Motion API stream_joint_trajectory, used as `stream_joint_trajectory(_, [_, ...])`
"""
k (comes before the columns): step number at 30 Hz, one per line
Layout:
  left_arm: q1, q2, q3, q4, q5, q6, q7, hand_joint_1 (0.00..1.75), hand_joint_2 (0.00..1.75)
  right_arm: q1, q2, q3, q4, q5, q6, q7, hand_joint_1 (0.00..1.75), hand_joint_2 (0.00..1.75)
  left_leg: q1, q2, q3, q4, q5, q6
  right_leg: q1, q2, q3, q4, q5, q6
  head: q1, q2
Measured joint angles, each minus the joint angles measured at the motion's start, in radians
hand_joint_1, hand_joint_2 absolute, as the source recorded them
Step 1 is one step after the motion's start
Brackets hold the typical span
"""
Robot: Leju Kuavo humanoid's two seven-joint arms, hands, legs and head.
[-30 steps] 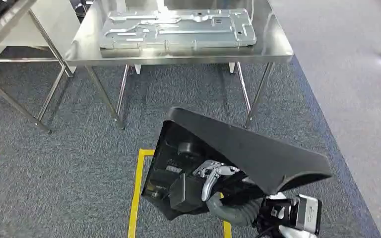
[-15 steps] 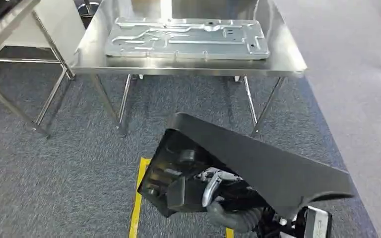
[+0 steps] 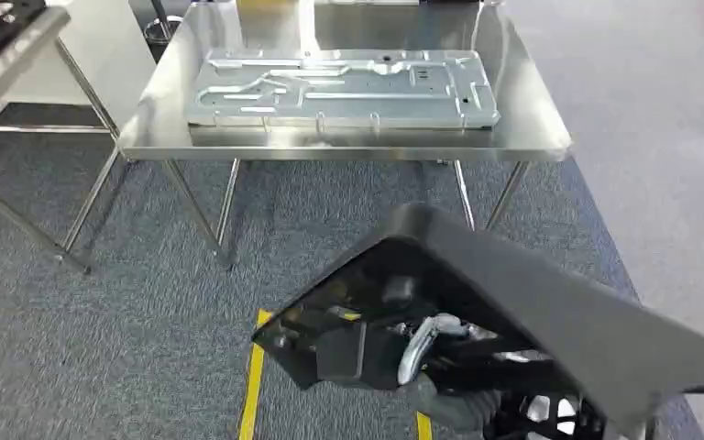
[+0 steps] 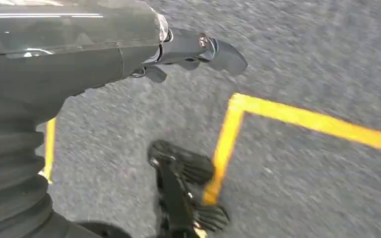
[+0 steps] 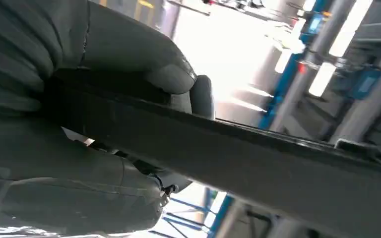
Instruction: Take the parts from the cabinet and place them on the table.
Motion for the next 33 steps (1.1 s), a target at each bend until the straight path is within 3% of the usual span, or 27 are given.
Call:
stream_joint_trajectory(3, [0.002, 0.0, 0.0, 0.0, 0.0, 0.004, -0.008, 0.0, 1.75, 0.01, 0.0, 0.0, 0.004, 0.005, 0.007, -0.021, 1.62, 1.75, 0.008, 0.0, -0.121, 0.174, -0.085, -0.009, 0.0, 0.003, 0.017, 0.0, -0.021, -0.004, -0.004, 0.0])
stream_joint_trajectory(4, [0.007, 0.0, 0.0, 0.0, 0.0, 0.004, -0.009, 0.0, 1.75, 0.014, 0.0, 0.0, 0.007, 0.006, 0.01, -0.024, 1.62, 1.75, 0.011, 0.0, -0.158, 0.207, -0.106, -0.013, -0.001, 0.008, 0.023, 0.0, -0.029, -0.003, -0.004, 0.0])
stream_joint_trajectory(5, [0.011, -0.002, 0.0, 0.0, 0.0, 0.004, -0.01, 0.0, 1.75, 0.018, 0.0, 0.001, 0.01, 0.007, 0.012, -0.029, 1.62, 1.75, 0.014, 0.0, -0.177, 0.2, -0.099, -0.015, -0.002, 0.011, 0.032, 0.0, -0.036, -0.001, -0.004, 0.0])
stream_joint_trajectory(6, [0.013, -0.002, 0.0, 0.0, 0.0, 0.004, -0.013, 0.0, 1.75, 0.018, -0.002, 0.001, 0.015, 0.011, 0.015, -0.042, 1.62, 1.75, 0.016, 0.0, -0.177, 0.155, -0.063, -0.017, -0.002, 0.014, 0.044, 0.0, -0.046, 0.001, -0.004, 0.0])
stream_joint_trajectory(8, [0.014, -0.002, 0.002, 0.0, 0.0, 0.003, -0.018, 0.0, 1.75, 0.018, -0.004, 0.001, 0.022, 0.016, 0.016, -0.063, 1.62, 1.75, 0.018, 0.0, -0.151, 0.014, 0.061, -0.014, -0.002, 0.014, 0.07, 0.0, -0.066, 0.008, -0.004, 0.0])
stream_joint_trajectory(9, [0.018, -0.002, 0.003, 0.0, 0.0, 0.003, -0.02, 0.0, 1.75, 0.019, -0.005, 0.001, 0.026, 0.02, 0.016, -0.072, 1.62, 1.75, 0.017, 0.0, -0.143, -0.03, 0.124, -0.01, -0.003, 0.014, 0.076, 0.0, -0.075, 0.012, -0.004, 0.0])
stream_joint_trajectory(10, [0.018, -0.002, 0.003, 0.0, 0.0, 0.002, -0.021, 0.0, 1.75, 0.02, -0.006, 0.001, 0.031, 0.023, 0.015, -0.077, 1.62, 1.75, 0.006, 0.004, -0.154, -0.033, 0.079, -0.008, -0.001, 0.018, 0.082, 0.002, -0.081, 0.02, -0.002, 0.0])
stream_joint_trajectory(12, [0.021, -0.002, 0.003, 0.0, 0.0, 0.002, -0.024, 0.0, 1.75, 0.019, -0.006, 0.001, 0.035, 0.024, 0.015, -0.076, 1.62, 1.75, 0.004, 0.003, -0.145, -0.037, 0.095, 0.012, -0.004, 0.018, 0.093, 0.011, -0.089, 0.036, -0.002, 0.0])
stream_joint_trajectory(13, [0.021, -0.001, 0.003, 0.0, 0.0, 0.001, -0.023, 0.0, 1.75, 0.015, -0.006, 0.001, 0.035, 0.023, 0.014, -0.07, 1.62, 1.75, 0.004, 0.003, -0.136, -0.039, 0.088, 0.021, -0.003, 0.018, 0.094, 0.017, -0.086, 0.041, -0.002, 0.0])
stream_joint_trajectory(14, [0.019, -0.001, 0.003, 0.0, 0.0, 0.0, -0.023, 0.0, 1.75, 0.006, -0.006, 0.001, 0.034, 0.022, 0.01, -0.058, 1.62, 1.75, 0.008, 0.001, -0.113, -0.048, 0.088, 0.026, -0.004, 0.016, 0.09, 0.031, -0.089, 0.045, -0.004, 0.0])
stream_joint_trajectory(15, [0.015, -0.001, 0.003, 0.0, 0.0, -0.001, -0.023, 0.0, 1.75, -0.002, -0.006, 0.001, 0.034, 0.019, 0.005, -0.049, 1.62, 1.75, 0.009, 0.002, -0.1, -0.054, 0.084, 0.032, -0.007, 0.008, 0.08, 0.064, -0.089, 0.049, -0.001, 0.0])
stream_joint_trajectory(16, [0.013, -0.001, 0.003, 0.0, -0.001, -0.003, -0.023, 0.0, 1.75, -0.011, -0.006, 0.0, 0.034, 0.017, 0.001, -0.044, 1.62, 1.75, 0.009, 0.002, -0.091, -0.058, 0.078, 0.037, -0.007, 0.002, 0.044, 0.12, -0.104, 0.053, 0.001, 0.0])
stream_joint_trajectory(18, [0.013, 0.0, 0.003, 0.0, -0.001, -0.006, -0.023, 0.0, 1.75, -0.013, -0.006, 0.0, 0.032, 0.013, -0.003, -0.035, 1.62, 1.75, 0.009, 0.002, -0.078, -0.058, 0.062, 0.038, -0.012, 0.001, -0.059, 0.254, -0.156, 0.065, 0.001, 0.0])
stream_joint_trajectory(19, [0.015, 0.0, 0.003, 0.0, -0.001, -0.008, -0.023, 0.0, 1.75, -0.012, -0.006, -0.001, 0.033, 0.013, -0.002, -0.034, 1.62, 1.75, 0.009, 0.001, -0.069, -0.058, 0.053, 0.037, -0.014, 0.001, -0.104, 0.297, -0.17, 0.07, 0.002, 0.0])
stream_joint_trajectory(20, [0.017, 0.0, 0.003, 0.0, -0.001, -0.01, -0.023, 0.0, 1.75, -0.012, -0.007, -0.001, 0.033, 0.013, -0.002, -0.035, 1.62, 1.75, 0.009, 0.001, -0.057, -0.058, 0.043, 0.035, -0.015, 0.001, -0.129, 0.302, -0.16, 0.07, 0.001, 0.0])
stream_joint_trajectory(21, [0.018, -0.001, 0.003, 0.0, -0.002, -0.011, -0.023, 0.0, 1.75, -0.012, -0.007, -0.001, 0.033, 0.013, -0.004, -0.037, 1.62, 1.75, 0.009, 0.0, -0.043, -0.058, 0.032, 0.034, -0.015, 0.0, -0.134, 0.271, -0.13, 0.071, 0.002, 0.0])
stream_joint_trajectory(23, [0.018, -0.001, 0.002, 0.0, -0.002, -0.015, -0.023, 0.0, 1.75, -0.01, -0.008, -0.005, 0.033, 0.013, -0.008, -0.046, 1.62, 1.75, 0.011, 0.0, -0.005, -0.059, 0.005, 0.028, -0.015, -0.003, -0.106, 0.128, -0.024, 0.058, 0.002, 0.0])
stream_joint_trajectory(24, [0.018, -0.001, 0.002, 0.0, -0.002, -0.015, -0.023, 0.0, 1.75, -0.006, -0.009, -0.008, 0.033, 0.013, -0.012, -0.055, 1.62, 1.75, 0.011, 0.0, 0.002, -0.062, -0.01, 0.024, -0.014, -0.008, -0.094, 0.051, 0.056, 0.05, 0.002, 0.0])
stream_joint_trajectory(25, [0.017, -0.001, 0.001, 0.0, -0.002, -0.015, -0.022, 0.0, 1.75, 0.001, -0.012, -0.01, 0.034, 0.013, -0.015, -0.06, 1.62, 1.75, 0.01, 0.0, 0.021, -0.062, -0.018, 0.018, -0.002, -0.011, -0.105, 0.056, 0.042, 0.046, -0.002, 0.0])
stream_joint_trajectory(26, [0.015, -0.001, 0.0, 0.0, -0.002, -0.016, -0.022, 0.0, 1.75, 0.002, -0.012, -0.012, 0.034, 0.015, -0.018, -0.062, 1.62, 1.75, 0.01, 0.001, 0.016, -0.069, -0.023, 0.01, 0.001, -0.01, -0.098, 0.043, 0.032, 0.038, 0.0, 0.0])
stream_joint_trajectory(27, [0.017, 0.001, -0.001, 0.0, -0.002, -0.016, -0.022, 0.0, 1.75, 0.007, -0.014, -0.015, 0.032, 0.016, -0.019, -0.063, 1.62, 1.75, 0.01, 0.003, 0.028, -0.083, -0.027, 0.004, 0.001, -0.007, -0.094, 0.037, 0.042, 0.03, -0.001, 0.0])
stream_joint_trajectory(29, [0.017, 0.002, -0.003, 0.0, -0.003, -0.018, -0.022, 0.0, 1.75, 0.008, -0.015, -0.017, 0.032, 0.015, -0.019, -0.071, 1.62, 1.75, 0.009, 0.003, 0.043, -0.068, -0.007, -0.01, -0.001, 0.0, -0.065, 0.021, 0.029, 0.015, -0.002, 0.0])
stream_joint_trajectory(30, [0.014, 0.002, -0.005, 0.0, -0.003, -0.019, -0.023, 0.0, 1.75, 0.011, -0.016, -0.017, 0.029, 0.016, -0.019, -0.075, 1.62, 1.75, 0.013, 0.003, 0.026, -0.027, -0.001, -0.011, -0.003, -0.001, -0.045, 0.008, 0.022, 0.009, -0.002, 0.0])
stream_joint_trajectory(31, [0.012, 0.002, -0.007, 0.0, -0.003, -0.02, -0.023, 0.0, 1.75, 0.011, -0.016, -0.018, 0.028, 0.015, -0.019, -0.077, 1.62, 1.75, 0.013, 0.002, -0.01, 0.041, 0.002, -0.012, -0.003, -0.002, -0.027, 0.001, 0.012, 0.0, -0.002, 0.0])
stream_joint_trajectory(33, [0.013, 0.002, -0.008, 0.0, -0.003, -0.024, -0.024, 0.0, 1.75, 0.014, -0.016, -0.018, 0.026, 0.014, -0.019, -0.086, 1.62, 1.75, 0.015, 0.002, -0.105, 0.167, -0.046, -0.02, -0.003, -0.001, -0.002, -0.002, -0.01, -0.004, -0.004, 0.0])
